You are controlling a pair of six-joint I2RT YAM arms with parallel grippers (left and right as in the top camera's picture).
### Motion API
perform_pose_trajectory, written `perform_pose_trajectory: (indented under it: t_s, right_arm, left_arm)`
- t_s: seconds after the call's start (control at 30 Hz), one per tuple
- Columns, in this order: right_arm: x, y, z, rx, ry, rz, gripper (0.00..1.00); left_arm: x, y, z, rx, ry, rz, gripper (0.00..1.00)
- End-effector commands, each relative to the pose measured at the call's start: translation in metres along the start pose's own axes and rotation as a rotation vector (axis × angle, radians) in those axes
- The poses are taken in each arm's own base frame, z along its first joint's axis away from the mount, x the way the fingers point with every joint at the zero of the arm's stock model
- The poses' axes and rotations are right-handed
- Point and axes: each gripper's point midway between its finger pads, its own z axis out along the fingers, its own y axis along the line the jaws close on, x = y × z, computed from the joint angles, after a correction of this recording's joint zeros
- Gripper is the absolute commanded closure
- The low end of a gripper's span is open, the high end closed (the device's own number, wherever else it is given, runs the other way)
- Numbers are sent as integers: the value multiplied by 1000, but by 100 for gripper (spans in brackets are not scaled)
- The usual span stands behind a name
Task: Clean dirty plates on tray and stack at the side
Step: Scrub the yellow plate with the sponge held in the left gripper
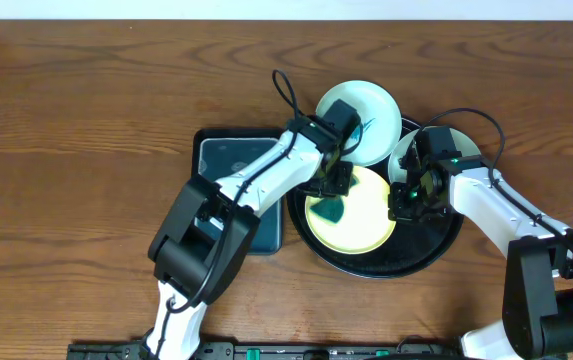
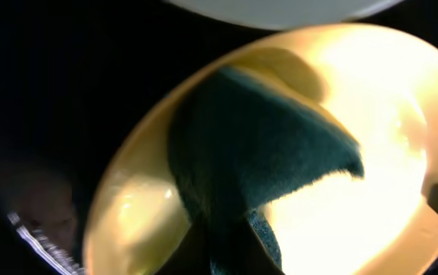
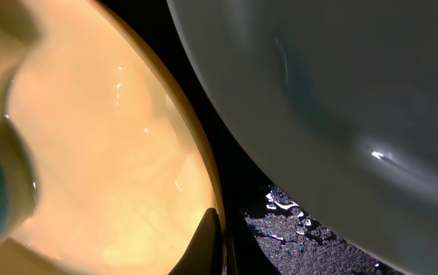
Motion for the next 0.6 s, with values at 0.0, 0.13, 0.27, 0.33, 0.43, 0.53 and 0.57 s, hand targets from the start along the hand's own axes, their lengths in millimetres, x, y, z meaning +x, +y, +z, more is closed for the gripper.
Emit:
perform_pose_trajectory:
  t_s: [0.0,0.13,0.27,0.33,0.43,0.53,0.57]
  right_arm:
    - [-4,-4,-2,27,-11,5,99]
    - [-3,-4,-2,29,-7,6,99]
    - [-3,-4,-2,28,-7,6,99]
    - [-3,-4,-2,28,-7,6,99]
    - [-3,-4,-2,29,-7,6,99]
    - [-3,-4,-2,28,-8,6,99]
    - [-3,-4,-2,29,-8,6,99]
  left_arm:
    - [23,-26,20,29,68,43,92]
    - [40,-56,27,42,72,125,93]
    - [51,-67,30,43,84,172,92]
    - [52,-67,30,43,87,174,93]
    - [57,-78,28,115,112,249,93]
    - [58,-82,27,141,117,278,93]
    - [57,-82,28,139,112,278,93]
